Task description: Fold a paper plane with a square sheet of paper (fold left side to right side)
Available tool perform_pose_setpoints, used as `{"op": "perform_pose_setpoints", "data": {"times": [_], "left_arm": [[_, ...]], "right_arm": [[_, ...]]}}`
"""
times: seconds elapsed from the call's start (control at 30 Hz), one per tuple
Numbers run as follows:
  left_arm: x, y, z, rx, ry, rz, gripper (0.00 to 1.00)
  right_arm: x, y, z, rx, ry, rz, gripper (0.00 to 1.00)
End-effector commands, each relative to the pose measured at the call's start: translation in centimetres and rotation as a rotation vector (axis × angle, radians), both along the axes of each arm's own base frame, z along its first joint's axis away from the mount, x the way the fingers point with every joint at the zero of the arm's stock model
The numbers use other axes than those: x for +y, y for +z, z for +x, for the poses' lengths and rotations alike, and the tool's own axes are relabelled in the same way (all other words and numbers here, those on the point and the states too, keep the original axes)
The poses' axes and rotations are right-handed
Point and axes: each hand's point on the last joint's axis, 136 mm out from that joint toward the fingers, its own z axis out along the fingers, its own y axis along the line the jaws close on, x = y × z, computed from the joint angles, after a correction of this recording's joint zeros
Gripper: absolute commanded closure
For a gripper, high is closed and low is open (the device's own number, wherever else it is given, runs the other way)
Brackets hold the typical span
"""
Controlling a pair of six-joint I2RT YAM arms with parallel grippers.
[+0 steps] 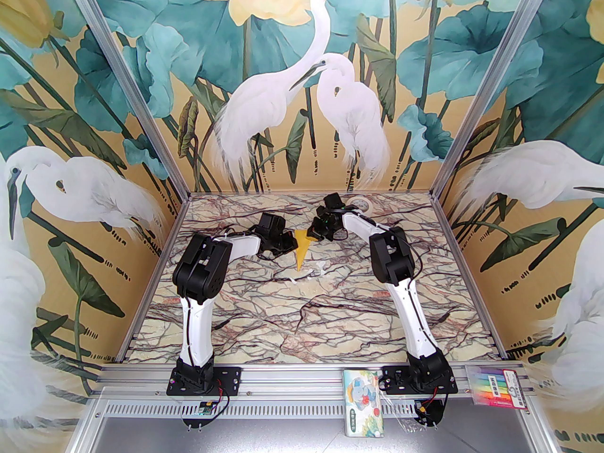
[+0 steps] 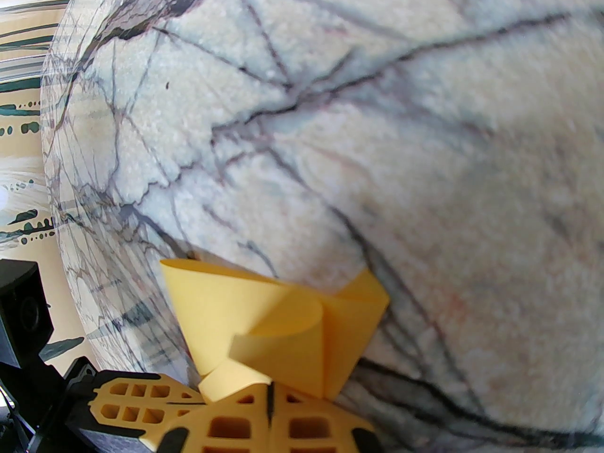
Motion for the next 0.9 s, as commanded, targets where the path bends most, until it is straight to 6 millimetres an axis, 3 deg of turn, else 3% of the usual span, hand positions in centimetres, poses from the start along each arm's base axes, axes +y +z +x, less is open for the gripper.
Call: {"op": "perform_pose_setpoints", "data": {"times": [0.0, 0.17, 0.37, 0.57, 0.7, 0.83, 0.87], "left_arm": [[2.1, -5.9, -3.9, 0.198, 0.007, 0.125, 1.0], [2.0, -5.9, -3.9, 0.198, 0.005, 0.126, 1.0], [2.1, -5.8, -3.9, 0.199, 0.007, 0.128, 1.0], [2.0, -5.5, -3.7, 0.201, 0.005, 0.129, 1.0], [1.9, -3.3, -2.6, 0.169, 0.009, 0.125, 0.89], [2.3, 0.7, -1.5, 0.096, 0.029, 0.109, 0.65], [2.3, 1.7, -1.3, 0.076, 0.037, 0.1, 0.64]], "right_arm": [[1.4, 3.6, -0.8, -0.042, 0.025, 0.048, 1.0], [1.9, 1.8, -2.1, -0.003, 0.038, 0.041, 1.0], [0.7, -1.6, -2.5, 0.046, 0.024, -0.014, 1.0], [0.1, -2.9, -2.9, 0.062, 0.028, -0.044, 1.0], [0.0, -3.4, -3.2, 0.074, 0.027, -0.048, 1.0], [0.0, -3.6, -3.2, 0.082, 0.027, -0.055, 1.0], [-0.1, -3.7, -3.3, 0.086, 0.025, -0.059, 1.0]]}}
